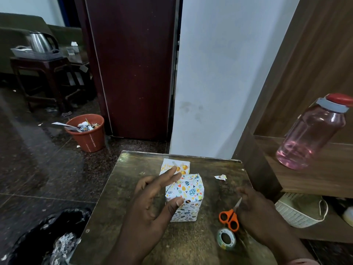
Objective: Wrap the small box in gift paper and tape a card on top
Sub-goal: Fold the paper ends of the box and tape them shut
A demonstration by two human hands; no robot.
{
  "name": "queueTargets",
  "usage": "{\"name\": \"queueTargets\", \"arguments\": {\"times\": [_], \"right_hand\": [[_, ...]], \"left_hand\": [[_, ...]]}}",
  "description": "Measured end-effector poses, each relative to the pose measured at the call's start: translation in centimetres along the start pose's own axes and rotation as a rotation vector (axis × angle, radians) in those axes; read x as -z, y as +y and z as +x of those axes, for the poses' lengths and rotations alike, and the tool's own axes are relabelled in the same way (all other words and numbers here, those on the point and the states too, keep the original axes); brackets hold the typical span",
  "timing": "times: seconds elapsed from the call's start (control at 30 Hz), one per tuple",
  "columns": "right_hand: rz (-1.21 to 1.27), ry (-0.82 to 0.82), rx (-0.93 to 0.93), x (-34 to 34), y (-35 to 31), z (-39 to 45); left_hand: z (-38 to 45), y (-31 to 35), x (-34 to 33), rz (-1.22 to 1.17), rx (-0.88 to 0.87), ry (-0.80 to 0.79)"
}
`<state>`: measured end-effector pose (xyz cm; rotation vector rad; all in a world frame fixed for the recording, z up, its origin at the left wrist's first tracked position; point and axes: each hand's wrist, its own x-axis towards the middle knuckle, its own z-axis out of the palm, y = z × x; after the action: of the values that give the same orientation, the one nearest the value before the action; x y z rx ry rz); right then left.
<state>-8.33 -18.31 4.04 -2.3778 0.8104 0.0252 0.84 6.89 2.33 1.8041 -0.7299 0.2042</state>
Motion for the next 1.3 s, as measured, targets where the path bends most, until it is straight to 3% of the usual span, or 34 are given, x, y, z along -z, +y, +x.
{"name": "queueTargets", "arguments": {"times": [0.27, 0.53, 0.8, 0.9, 0.97, 1.03, 1.1, 1.17, 1.3], "right_hand": [[-0.06, -0.15, -0.093, 0.1, 0.0, -0.1], [-0.183, -0.278, -0.201, -1.1, -2.9, -2.0], [-0.245, -0.243, -0.19, -1.6, -4.6, -2.8], [-0.255, -0.01, -0.063, -1.4, -5.4, -2.6], [-0.068, 0.154, 0.116, -1.1, -6.1, -2.3], [0.231, 0.185, 0.301, -0.8, -7.3, -2.6], [0.429, 0.115, 0.436, -0.6, -8.5, -3.2], [0.407, 0.08, 0.55, -1.0, -9.1, -3.7], [0.17, 0.267, 0.679, -2.3, -9.4, -3.9]], "left_hand": [[-0.3, 0.3, -0.1, -0.046, 0.049, 0.012], [-0.2, 0.8, -0.2, -0.029, -0.023, 0.082], [0.3, 0.9, -0.1, -0.208, 0.047, 0.124], [0.4, 1.0, -0.1, -0.224, 0.058, 0.123], [0.4, 1.1, -0.1, -0.237, 0.06, 0.113], [0.4, 1.2, -0.1, -0.254, 0.066, 0.098], [0.5, 1.4, 0.0, -0.273, 0.069, 0.089], [0.5, 1.5, 0.0, -0.287, 0.068, 0.076], [0.5, 1.8, 0.1, -0.333, 0.073, 0.067]]}}
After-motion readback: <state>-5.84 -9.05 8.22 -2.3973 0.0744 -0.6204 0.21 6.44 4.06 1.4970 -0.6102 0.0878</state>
